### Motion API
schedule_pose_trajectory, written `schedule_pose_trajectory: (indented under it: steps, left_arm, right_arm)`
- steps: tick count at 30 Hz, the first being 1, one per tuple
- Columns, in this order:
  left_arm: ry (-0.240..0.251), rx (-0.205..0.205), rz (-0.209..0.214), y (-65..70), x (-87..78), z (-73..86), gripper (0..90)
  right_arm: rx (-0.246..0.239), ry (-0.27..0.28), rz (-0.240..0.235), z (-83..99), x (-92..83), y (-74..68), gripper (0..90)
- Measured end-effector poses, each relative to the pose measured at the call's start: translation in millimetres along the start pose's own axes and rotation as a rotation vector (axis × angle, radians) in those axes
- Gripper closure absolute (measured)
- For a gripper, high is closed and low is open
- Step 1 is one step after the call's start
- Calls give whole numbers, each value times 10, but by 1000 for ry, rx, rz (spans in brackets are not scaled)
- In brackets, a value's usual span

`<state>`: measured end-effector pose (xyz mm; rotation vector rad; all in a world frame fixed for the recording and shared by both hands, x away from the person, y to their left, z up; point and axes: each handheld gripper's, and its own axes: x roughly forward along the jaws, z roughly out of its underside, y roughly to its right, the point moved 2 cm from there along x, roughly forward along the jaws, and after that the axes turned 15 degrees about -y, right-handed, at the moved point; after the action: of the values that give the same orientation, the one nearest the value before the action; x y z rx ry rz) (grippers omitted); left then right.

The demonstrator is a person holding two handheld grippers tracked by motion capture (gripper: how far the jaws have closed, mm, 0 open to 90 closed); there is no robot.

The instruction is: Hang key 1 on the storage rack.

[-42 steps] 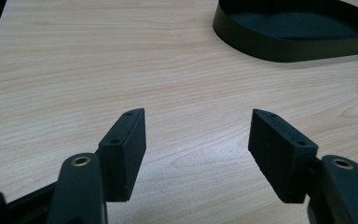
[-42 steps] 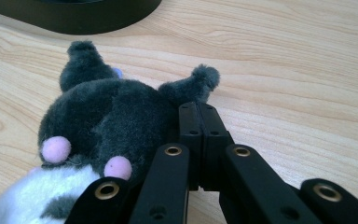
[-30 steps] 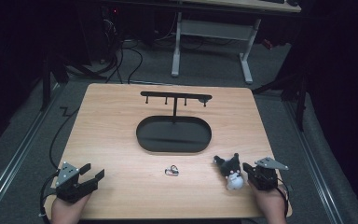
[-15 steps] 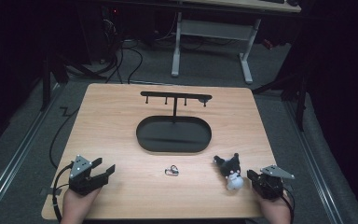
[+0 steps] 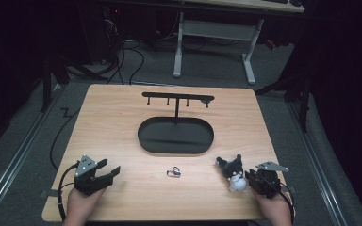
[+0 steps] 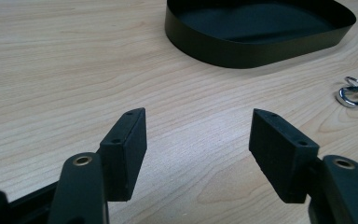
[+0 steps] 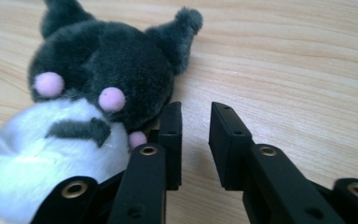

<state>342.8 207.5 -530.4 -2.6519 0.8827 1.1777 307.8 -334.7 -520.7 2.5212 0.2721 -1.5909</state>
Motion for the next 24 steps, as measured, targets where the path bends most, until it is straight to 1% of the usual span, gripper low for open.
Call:
schedule_pose_trajectory:
  steps: [1,2,4,6,8,10,12,15,16,17,19,20,21,23,24]
  left_arm:
    - [0,7,1,0,-5,-2,376]
    - [1,5,8,1,-10,-1,376]
    - [15,1,28,8,-31,-4,376]
    - [25,4,35,19,-51,-13,376]
    - [28,10,41,30,-54,-18,376]
    - [26,14,42,39,-48,-18,376]
    - [21,20,41,46,-39,-17,375]
    - [18,25,37,55,-28,-15,372]
    - [16,26,38,59,-25,-13,372]
    - [12,27,36,63,-21,-6,370]
    - [14,21,35,64,-18,3,370]
    - [14,21,35,64,-18,3,370]
    - [14,18,37,65,-21,8,370]
    - [14,18,38,66,-22,10,370]
    - [17,18,35,73,-26,12,370]
  right_arm:
    - [14,-37,-14,-44,-22,14,701]
    - [15,-59,-19,-60,-32,17,688]
    - [15,-94,-34,-90,-57,16,653]
    - [24,-127,-57,-116,-88,23,626]
    - [33,-156,-54,-142,-117,25,620]
    - [19,-191,-61,-170,-132,9,589]
    - [-7,-230,-37,-199,-146,-15,572]
    - [-29,-271,-9,-253,-169,-20,533]
    - [-29,-271,-9,-253,-169,-20,533]
    - [-42,-297,-5,-283,-177,-18,513]
    - [-50,-327,-2,-301,-177,-12,502]
    - [-50,-327,-2,-301,-177,-12,502]
    - [-62,-347,5,-311,-176,-7,484]
    - [-64,-357,11,-314,-170,-5,473]
    - [-72,-380,17,-316,-163,4,460]
